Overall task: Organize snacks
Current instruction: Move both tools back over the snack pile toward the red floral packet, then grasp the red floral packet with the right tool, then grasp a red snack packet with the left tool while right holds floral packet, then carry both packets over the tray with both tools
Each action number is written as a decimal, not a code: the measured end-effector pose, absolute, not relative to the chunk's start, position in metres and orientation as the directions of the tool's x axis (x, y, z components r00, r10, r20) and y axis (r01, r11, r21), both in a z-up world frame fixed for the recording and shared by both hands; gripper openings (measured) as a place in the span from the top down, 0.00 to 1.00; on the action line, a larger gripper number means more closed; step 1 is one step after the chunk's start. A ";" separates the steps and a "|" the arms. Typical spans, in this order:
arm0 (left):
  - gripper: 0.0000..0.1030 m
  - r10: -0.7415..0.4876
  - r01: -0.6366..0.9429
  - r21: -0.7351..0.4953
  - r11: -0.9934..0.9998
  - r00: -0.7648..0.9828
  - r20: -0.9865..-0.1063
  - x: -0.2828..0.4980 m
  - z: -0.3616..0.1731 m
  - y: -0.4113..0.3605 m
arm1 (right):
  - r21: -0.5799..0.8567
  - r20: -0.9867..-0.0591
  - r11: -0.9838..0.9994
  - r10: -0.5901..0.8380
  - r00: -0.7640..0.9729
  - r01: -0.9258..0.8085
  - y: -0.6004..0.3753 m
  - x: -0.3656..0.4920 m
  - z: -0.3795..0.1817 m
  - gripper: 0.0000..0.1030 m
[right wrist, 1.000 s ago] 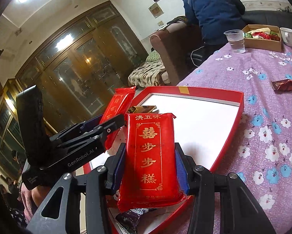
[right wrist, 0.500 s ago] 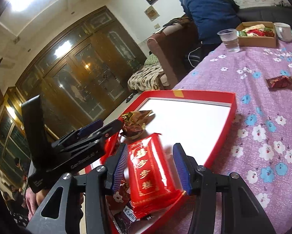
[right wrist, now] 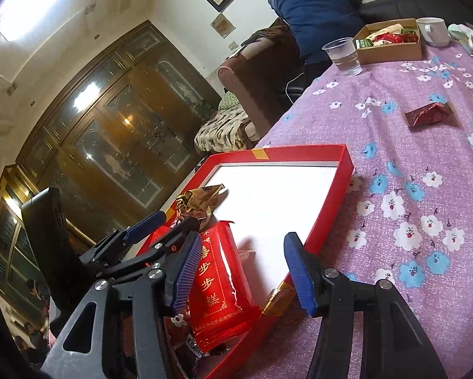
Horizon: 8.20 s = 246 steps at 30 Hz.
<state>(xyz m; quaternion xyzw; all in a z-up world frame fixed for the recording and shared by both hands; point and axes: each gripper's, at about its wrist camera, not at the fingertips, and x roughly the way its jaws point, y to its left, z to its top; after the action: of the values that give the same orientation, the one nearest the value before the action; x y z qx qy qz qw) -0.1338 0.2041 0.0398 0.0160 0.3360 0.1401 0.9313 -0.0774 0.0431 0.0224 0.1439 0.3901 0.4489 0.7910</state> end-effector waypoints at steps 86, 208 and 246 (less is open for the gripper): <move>0.24 -0.031 0.332 0.188 0.924 0.556 -0.831 0.101 0.042 -0.069 | 0.358 -0.787 0.911 0.178 0.591 0.203 -0.253 0.096 -0.004 0.66; 0.70 0.008 0.081 0.131 0.988 0.821 -0.571 -0.024 0.106 0.017 | 0.801 -0.432 0.585 0.712 0.553 -0.126 -0.232 0.088 0.017 0.69; 0.70 0.101 -0.105 0.024 0.994 0.834 -0.542 -0.095 0.096 0.150 | 0.540 -0.484 0.667 0.745 0.459 -0.514 -0.079 -0.001 0.063 0.68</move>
<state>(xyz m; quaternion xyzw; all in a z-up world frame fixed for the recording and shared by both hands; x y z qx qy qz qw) -0.0954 0.1498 0.0963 -0.0032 0.2830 0.0538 0.9576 -0.0009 -0.0791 0.0628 0.1608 0.3602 0.3753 0.8388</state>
